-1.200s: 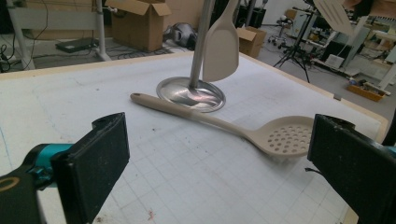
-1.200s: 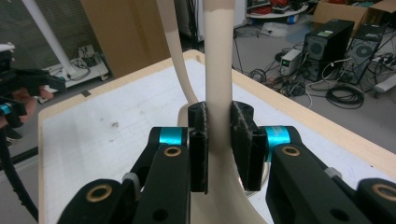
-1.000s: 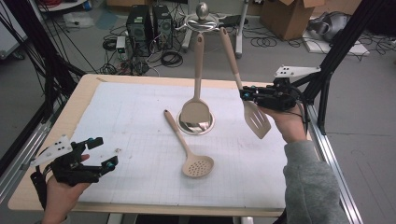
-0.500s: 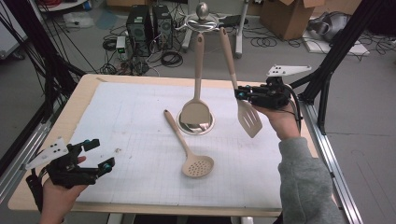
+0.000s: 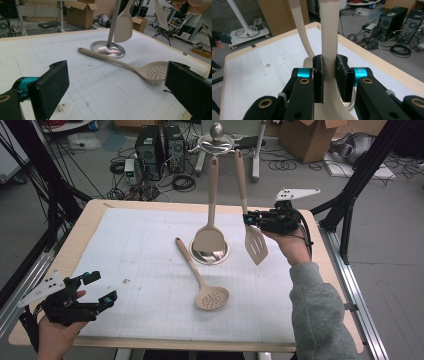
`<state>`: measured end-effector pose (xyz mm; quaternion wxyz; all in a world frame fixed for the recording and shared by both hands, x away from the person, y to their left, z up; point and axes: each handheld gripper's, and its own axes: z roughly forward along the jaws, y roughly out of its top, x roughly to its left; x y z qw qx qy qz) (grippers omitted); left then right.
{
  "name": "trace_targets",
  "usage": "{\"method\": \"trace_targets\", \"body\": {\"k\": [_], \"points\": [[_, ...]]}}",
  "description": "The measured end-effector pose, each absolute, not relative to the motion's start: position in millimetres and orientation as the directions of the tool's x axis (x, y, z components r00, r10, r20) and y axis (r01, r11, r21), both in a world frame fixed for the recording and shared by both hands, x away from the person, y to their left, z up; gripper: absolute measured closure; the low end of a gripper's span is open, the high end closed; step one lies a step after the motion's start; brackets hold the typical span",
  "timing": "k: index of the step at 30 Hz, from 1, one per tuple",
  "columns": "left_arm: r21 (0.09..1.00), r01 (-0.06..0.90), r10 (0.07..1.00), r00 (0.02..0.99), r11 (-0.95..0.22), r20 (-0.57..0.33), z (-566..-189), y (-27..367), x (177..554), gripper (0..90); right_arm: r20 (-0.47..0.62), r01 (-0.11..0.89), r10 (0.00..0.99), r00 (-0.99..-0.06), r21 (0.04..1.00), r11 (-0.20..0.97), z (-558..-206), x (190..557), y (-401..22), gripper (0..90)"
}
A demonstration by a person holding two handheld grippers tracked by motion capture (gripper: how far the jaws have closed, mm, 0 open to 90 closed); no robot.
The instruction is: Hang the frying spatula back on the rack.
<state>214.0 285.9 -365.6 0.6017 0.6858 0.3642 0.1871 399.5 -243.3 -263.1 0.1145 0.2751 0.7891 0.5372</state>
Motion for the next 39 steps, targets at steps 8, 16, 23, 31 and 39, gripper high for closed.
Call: {"method": "trace_targets", "body": {"k": [8,16,23,31,39], "points": [[0.962,0.273,0.726,0.664,-0.011,-0.18,-365.3,287.7,213.9,6.1,0.107,0.304,0.557,-0.824,0.913,0.273,-266.0,404.1,-237.6,77.8],[0.961,0.278,0.722,0.666,-0.01,-0.185,-366.6,285.8,216.8,6.1,0.101,0.3,0.563,-0.82,0.914,0.273,-269.9,410.1,-227.1,77.8],[0.962,0.274,0.725,0.665,-0.01,-0.182,-365.7,287.8,215.2,6.0,0.088,0.287,0.565,-0.82,0.917,0.275,-271.9,413.0,-223.9,77.6],[0.961,0.275,0.722,0.668,-0.011,-0.183,-365.8,285.4,215.2,6.1,0.078,0.287,0.58,-0.811,0.917,0.277,-272.8,413.2,-224.4,71.5],[0.962,0.272,0.721,0.67,-0.015,-0.179,-364.8,284.5,215.5,6.0,0.051,0.275,0.609,-0.791,0.919,0.281,-268.1,402.5,-227.7,38.4]]}}
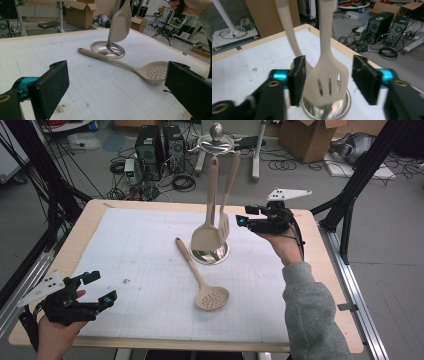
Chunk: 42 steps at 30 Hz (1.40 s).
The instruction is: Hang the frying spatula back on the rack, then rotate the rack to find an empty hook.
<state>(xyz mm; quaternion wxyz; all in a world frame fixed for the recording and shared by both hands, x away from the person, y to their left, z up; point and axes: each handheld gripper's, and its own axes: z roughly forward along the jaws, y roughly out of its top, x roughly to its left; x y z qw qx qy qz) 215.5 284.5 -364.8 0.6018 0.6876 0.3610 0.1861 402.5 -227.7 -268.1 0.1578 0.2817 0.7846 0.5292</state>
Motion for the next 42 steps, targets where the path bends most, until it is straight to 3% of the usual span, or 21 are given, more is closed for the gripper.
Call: {"method": "trace_targets", "body": {"k": [5,9,22,42], "points": [[0.962,0.271,0.715,0.676,-0.018,-0.177,-364.4,281.5,217.2,6.1,0.023,0.252,0.622,-0.782,0.925,0.283,-268.5,388.7,-227.9,22.9],[0.963,0.27,0.711,0.68,-0.019,-0.176,-363.8,279.3,219.4,6.1,0.023,0.252,0.625,-0.78,0.926,0.28,-274.2,380.2,-231.5,18.2],[0.964,0.263,0.695,0.698,-0.025,-0.172,-362.1,269.5,226.9,6.0,0.039,0.241,0.657,-0.753,0.945,0.22,-275.5,358.0,-257.5,14.6],[0.964,0.263,0.681,0.713,-0.039,-0.168,-362.1,261.0,231.4,6.0,0.058,0.272,0.649,-0.758,0.933,0.234,-288.4,342.7,-268.6,14.5]]}}
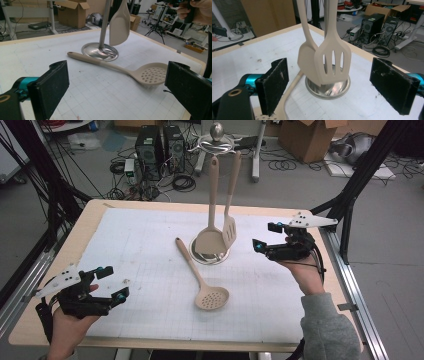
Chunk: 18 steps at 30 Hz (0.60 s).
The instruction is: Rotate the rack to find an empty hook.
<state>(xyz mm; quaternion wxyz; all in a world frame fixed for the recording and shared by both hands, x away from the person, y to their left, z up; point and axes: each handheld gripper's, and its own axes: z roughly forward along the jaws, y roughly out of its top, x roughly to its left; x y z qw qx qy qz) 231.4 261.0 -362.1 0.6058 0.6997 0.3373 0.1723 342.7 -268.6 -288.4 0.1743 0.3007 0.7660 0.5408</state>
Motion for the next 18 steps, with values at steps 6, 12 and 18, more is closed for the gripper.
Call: {"method": "trace_targets", "body": {"k": [6,12,18], "points": [[0.965,0.258,0.675,0.72,-0.042,-0.164,-361.3,259.2,234.7,6.1,0.068,0.278,0.642,-0.764,0.933,0.231,-289.0,339.5,-270.6,14.5],[0.965,0.261,0.667,0.725,-0.038,-0.17,-361.0,256.5,238.8,6.0,0.067,0.272,0.647,-0.759,0.936,0.223,-288.3,335.1,-273.3,14.5],[0.966,0.256,0.662,0.731,-0.036,-0.169,-359.6,254.3,241.6,6.0,0.06,0.262,0.646,-0.761,0.939,0.221,-285.7,329.4,-274.1,14.5]]}}
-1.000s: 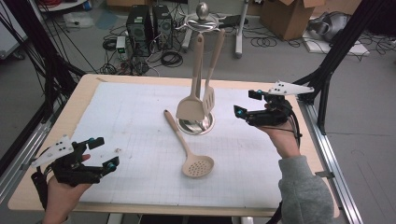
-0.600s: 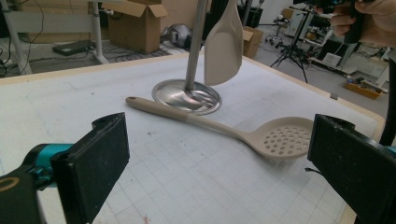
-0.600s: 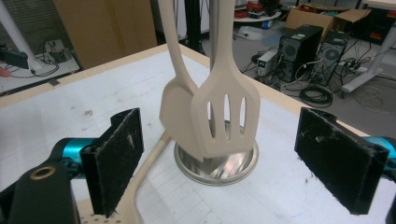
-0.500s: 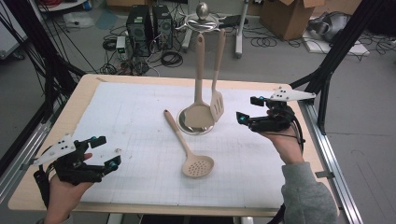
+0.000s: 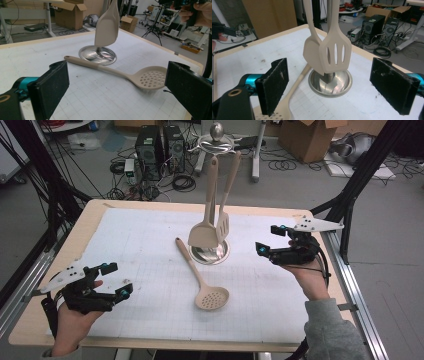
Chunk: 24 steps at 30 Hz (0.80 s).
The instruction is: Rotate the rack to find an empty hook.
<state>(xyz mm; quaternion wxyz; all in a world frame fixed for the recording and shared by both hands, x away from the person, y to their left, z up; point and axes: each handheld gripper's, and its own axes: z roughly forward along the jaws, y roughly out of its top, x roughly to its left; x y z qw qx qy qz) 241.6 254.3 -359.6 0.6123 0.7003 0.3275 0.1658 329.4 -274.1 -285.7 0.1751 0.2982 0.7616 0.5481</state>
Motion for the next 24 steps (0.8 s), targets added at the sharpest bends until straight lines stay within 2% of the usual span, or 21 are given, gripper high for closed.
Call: {"method": "trace_targets", "body": {"k": [17,20,22,24], "points": [[0.967,0.253,0.652,0.739,-0.033,-0.171,-358.2,250.3,248.1,6.0,0.067,0.251,0.648,-0.759,0.948,0.196,-264.2,320.9,-275.2,14.6],[0.964,0.266,0.645,0.74,-0.016,-0.193,-357.0,249.9,248.3,6.0,0.067,0.244,0.65,-0.757,0.952,0.186,-256.2,321.8,-275.2,14.9],[0.966,0.257,0.647,0.741,-0.022,-0.182,-355.4,248.8,247.3,6.1,0.059,0.238,0.658,-0.751,0.953,0.186,-251.0,322.8,-274.8,17.0],[0.966,0.259,0.646,0.741,-0.022,-0.185,-355.3,248.3,246.9,6.0,0.059,0.231,0.655,-0.753,0.956,0.179,-246.1,323.9,-274.8,24.0]]}}
